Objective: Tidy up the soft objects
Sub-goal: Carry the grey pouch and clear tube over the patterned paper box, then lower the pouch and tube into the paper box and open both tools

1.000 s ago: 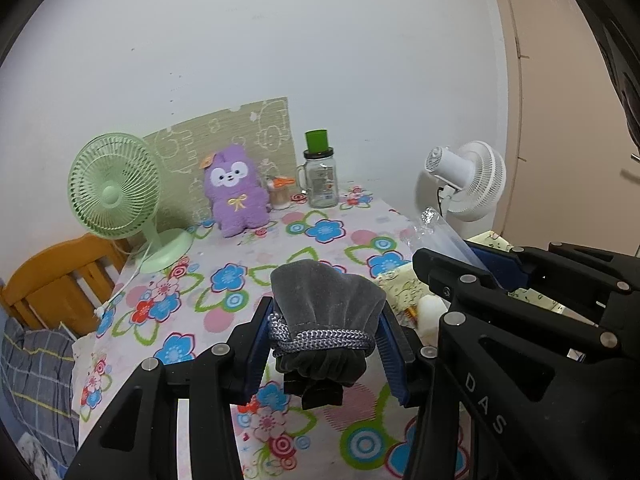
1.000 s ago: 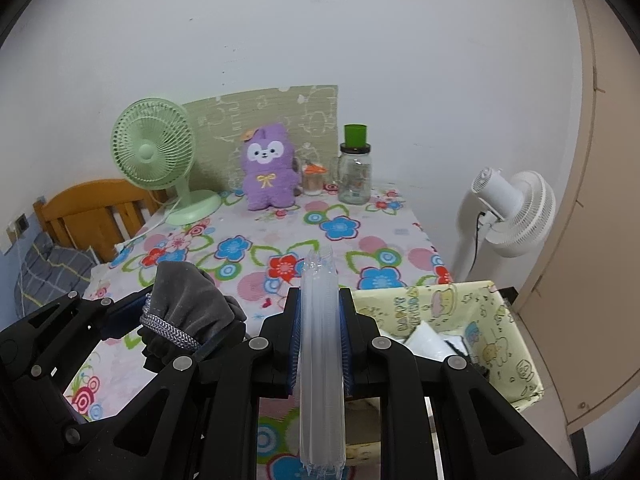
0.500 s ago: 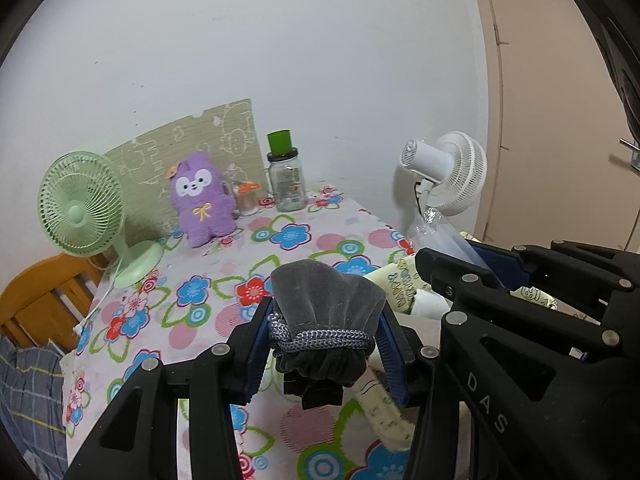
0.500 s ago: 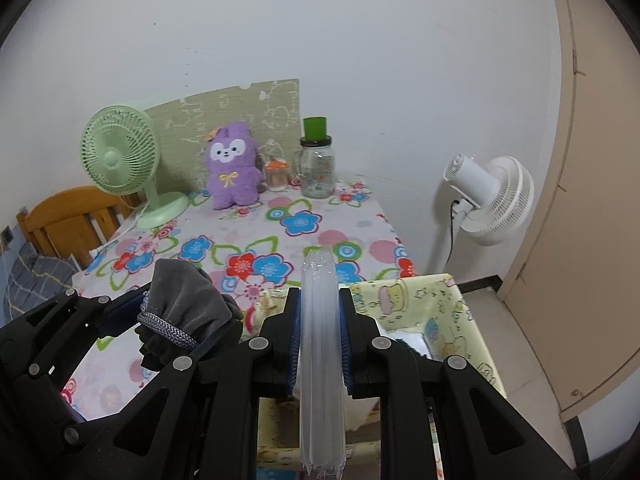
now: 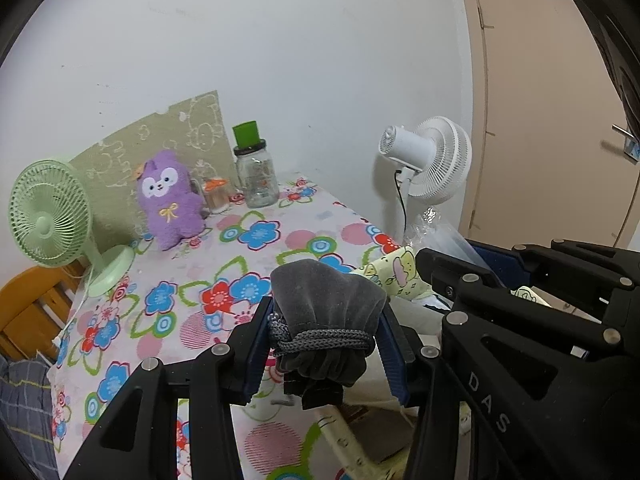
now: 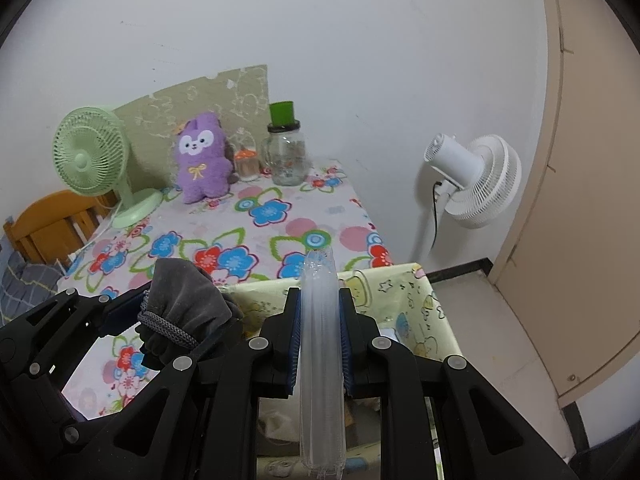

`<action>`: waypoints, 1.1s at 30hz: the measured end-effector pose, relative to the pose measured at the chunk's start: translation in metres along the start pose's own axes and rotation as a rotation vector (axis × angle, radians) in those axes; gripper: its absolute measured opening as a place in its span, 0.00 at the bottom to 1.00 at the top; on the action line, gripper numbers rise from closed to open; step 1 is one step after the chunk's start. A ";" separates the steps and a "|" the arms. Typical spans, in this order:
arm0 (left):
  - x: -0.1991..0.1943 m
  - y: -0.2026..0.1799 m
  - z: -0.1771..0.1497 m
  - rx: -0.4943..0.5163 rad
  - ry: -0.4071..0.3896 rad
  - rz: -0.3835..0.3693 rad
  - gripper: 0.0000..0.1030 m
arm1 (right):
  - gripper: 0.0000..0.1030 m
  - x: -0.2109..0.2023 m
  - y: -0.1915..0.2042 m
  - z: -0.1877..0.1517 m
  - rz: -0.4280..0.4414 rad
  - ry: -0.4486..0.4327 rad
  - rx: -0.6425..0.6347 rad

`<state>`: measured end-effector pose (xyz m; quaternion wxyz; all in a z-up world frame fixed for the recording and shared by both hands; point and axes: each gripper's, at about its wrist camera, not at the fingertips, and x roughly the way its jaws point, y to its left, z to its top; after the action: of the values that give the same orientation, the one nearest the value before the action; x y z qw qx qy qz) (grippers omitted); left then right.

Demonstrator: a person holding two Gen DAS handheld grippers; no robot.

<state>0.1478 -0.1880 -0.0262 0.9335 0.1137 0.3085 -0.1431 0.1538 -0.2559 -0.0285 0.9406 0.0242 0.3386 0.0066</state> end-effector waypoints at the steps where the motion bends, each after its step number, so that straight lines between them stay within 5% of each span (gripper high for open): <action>1: 0.003 -0.002 0.001 0.002 0.005 -0.002 0.49 | 0.19 0.002 -0.002 0.000 -0.003 0.005 0.002; 12: 0.031 -0.020 0.001 0.017 0.068 -0.021 0.51 | 0.19 0.022 -0.025 -0.008 -0.012 0.047 0.033; 19: 0.041 -0.027 -0.001 0.027 0.107 -0.031 0.74 | 0.19 0.032 -0.035 -0.012 -0.016 0.066 0.058; 27: 0.041 -0.028 -0.003 0.044 0.107 -0.024 0.84 | 0.19 0.040 -0.033 -0.012 -0.001 0.079 0.062; 30: 0.042 -0.027 -0.004 0.045 0.112 -0.023 0.84 | 0.22 0.044 -0.031 -0.011 0.000 0.092 0.063; 33: 0.041 -0.026 -0.005 0.045 0.112 -0.021 0.84 | 0.38 0.048 -0.030 -0.011 0.007 0.110 0.068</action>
<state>0.1682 -0.2194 -0.0583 0.9104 0.1392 0.3583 -0.1533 0.1833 -0.2839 -0.0692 0.9192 0.0571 0.3896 -0.0002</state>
